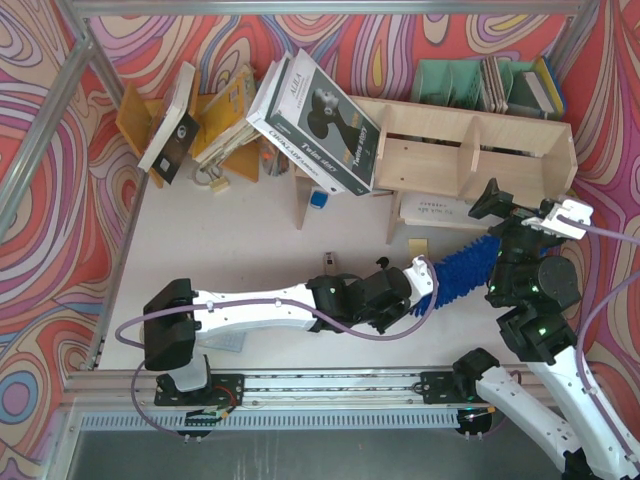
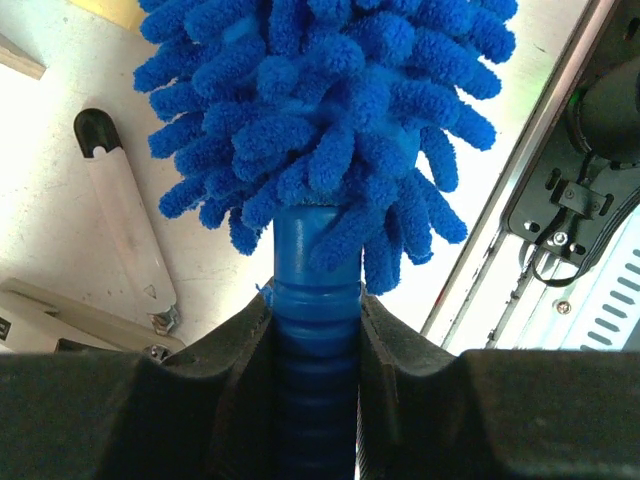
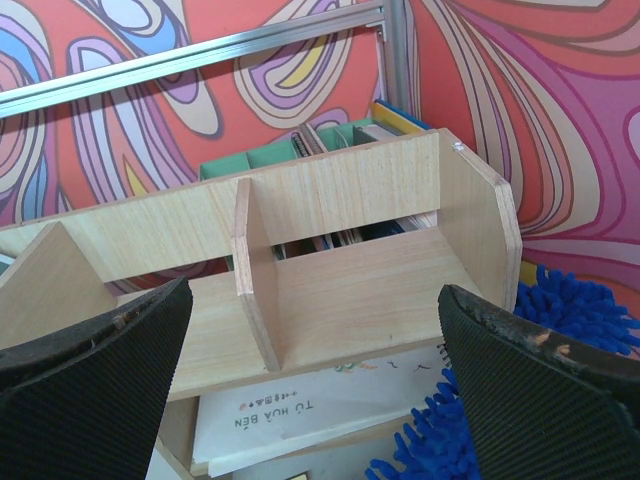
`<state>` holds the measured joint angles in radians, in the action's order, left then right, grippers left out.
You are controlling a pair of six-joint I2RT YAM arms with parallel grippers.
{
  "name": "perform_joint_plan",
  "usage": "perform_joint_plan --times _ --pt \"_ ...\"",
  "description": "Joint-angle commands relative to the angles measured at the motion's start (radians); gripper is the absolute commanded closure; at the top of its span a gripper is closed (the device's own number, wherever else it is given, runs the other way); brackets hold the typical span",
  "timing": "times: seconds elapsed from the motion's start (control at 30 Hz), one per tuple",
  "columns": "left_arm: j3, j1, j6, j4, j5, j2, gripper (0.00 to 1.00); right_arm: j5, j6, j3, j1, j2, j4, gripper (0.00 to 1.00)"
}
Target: Dust the bookshelf with a duster
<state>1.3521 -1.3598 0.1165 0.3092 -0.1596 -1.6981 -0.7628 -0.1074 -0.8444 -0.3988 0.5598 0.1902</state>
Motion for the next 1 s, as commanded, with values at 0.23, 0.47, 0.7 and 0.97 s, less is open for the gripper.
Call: perform_joint_plan --times 0.23,0.47,0.7,0.97 --pt "0.011 -0.009 0.026 0.048 -0.002 0.137 1.00 -0.017 0.000 0.005 0.003 -0.001 0.040 0.01" --pt "0.019 -0.013 0.015 0.005 0.043 0.191 1.00 0.010 -0.002 -0.014 0.003 -0.034 0.037 0.01" --pt "-0.011 -0.007 0.007 0.035 0.030 0.151 1.00 -0.001 -0.019 -0.001 0.004 -0.052 0.048 0.01" --pt "-0.069 0.014 0.025 0.002 0.112 0.079 1.00 -0.003 -0.009 -0.007 0.003 -0.043 0.034 0.01"
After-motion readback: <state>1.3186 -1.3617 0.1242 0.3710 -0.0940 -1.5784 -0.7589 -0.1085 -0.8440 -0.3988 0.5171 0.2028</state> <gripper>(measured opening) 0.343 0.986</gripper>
